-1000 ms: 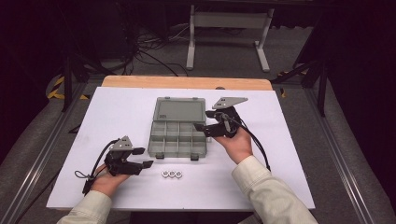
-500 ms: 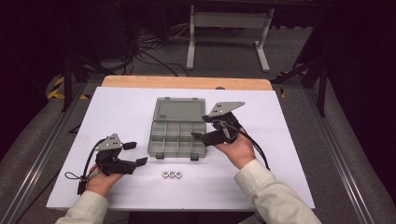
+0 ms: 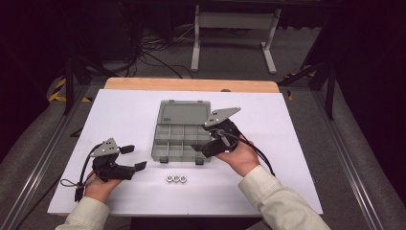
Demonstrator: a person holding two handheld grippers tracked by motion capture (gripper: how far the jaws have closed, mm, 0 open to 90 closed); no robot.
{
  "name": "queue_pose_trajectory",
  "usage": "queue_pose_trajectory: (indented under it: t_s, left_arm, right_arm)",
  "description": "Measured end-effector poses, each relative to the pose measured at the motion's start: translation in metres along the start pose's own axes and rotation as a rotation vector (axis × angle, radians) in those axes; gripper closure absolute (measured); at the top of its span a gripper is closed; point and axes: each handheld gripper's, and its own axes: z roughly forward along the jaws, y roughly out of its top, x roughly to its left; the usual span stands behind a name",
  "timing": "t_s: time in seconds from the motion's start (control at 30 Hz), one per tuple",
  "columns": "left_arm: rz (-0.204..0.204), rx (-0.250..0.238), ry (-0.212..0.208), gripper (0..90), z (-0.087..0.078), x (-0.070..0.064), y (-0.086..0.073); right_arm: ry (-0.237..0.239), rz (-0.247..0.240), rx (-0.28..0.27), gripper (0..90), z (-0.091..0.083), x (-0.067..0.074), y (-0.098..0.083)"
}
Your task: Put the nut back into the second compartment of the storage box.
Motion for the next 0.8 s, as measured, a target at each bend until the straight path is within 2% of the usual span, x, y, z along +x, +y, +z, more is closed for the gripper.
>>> queue_pose_trajectory:
  t_s: [0.03, 0.1, 0.23, 0.37, 0.43, 0.53, 0.7, 0.8]
  left_arm:
    - [-0.013, -0.004, 0.001, 17.3, -0.001, -0.001, -0.001]
    - [-0.002, -0.01, 0.006, 17.2, -0.002, 0.0, -0.002]
    - [-0.013, -0.018, 0.009, 17.1, -0.005, 0.0, -0.005]
    - [-0.003, -0.025, 0.024, 17.7, -0.008, 0.001, -0.006]
    - [-0.001, -0.023, 0.034, 18.0, -0.008, 0.001, -0.006]
    - [-0.004, -0.023, 0.032, 18.3, -0.008, 0.002, -0.006]
    - [-0.009, -0.031, 0.034, 18.7, -0.008, 0.002, -0.006]
    - [-0.007, -0.029, 0.032, 18.8, -0.007, 0.003, -0.006]
  right_arm:
    - [0.003, -0.009, 0.004, 20.3, 0.001, 0.002, 0.0]
    - [0.01, -0.031, 0.023, 19.1, 0.004, 0.007, 0.002]
    - [0.012, -0.057, 0.048, 19.0, 0.007, 0.011, 0.004]
    - [0.022, -0.126, 0.096, 16.5, 0.013, 0.019, 0.008]
    - [0.047, -0.13, 0.129, 16.5, 0.017, 0.022, 0.01]
    - [0.047, -0.149, 0.179, 16.3, 0.021, 0.025, 0.012]
    - [0.082, -0.157, 0.216, 14.3, 0.028, 0.03, 0.014]
    - [0.082, -0.152, 0.241, 12.4, 0.032, 0.031, 0.013]
